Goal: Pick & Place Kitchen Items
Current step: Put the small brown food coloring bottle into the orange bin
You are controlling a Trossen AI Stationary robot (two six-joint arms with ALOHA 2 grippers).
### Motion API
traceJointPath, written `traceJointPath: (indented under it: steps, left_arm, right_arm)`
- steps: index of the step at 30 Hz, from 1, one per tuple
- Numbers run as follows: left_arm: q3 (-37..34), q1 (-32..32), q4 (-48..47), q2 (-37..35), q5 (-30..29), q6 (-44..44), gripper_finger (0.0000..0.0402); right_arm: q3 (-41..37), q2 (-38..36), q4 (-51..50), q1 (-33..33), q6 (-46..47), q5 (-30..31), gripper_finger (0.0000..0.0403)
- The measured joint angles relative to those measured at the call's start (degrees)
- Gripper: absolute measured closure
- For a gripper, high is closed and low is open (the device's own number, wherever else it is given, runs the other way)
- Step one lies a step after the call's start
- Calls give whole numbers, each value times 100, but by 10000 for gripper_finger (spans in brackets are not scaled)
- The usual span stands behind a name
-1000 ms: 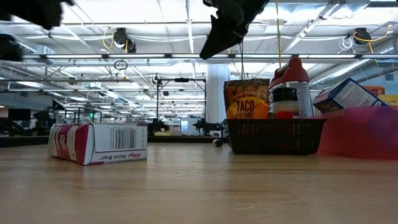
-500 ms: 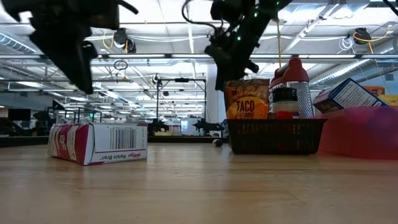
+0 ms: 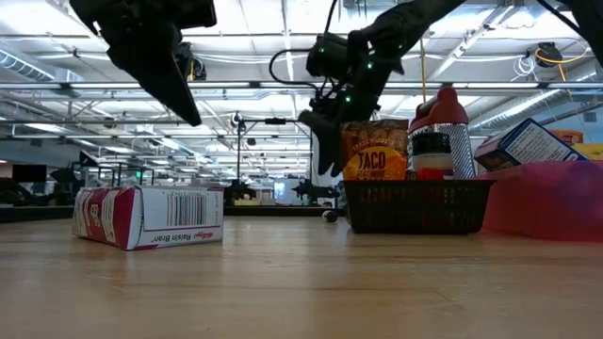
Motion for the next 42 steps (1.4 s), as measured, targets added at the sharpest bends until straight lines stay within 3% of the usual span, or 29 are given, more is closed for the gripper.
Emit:
traceJointPath:
  steps: [15, 27, 32, 42]
  left_arm:
    - [0, 35, 335, 0, -43, 401, 231]
    - [0, 35, 455, 0, -43, 528, 231]
    - [0, 35, 455, 0, -43, 528, 231]
    - [0, 35, 453, 2, -43, 536, 231]
  right_arm:
    - [0, 714, -123, -20, 360, -138, 251]
    - [-13, 727, -150, -18, 336, -138, 251]
    - [-370, 725, 189, -18, 74, -170, 251]
    - [-889, 688, 814, -5, -253, -217, 295]
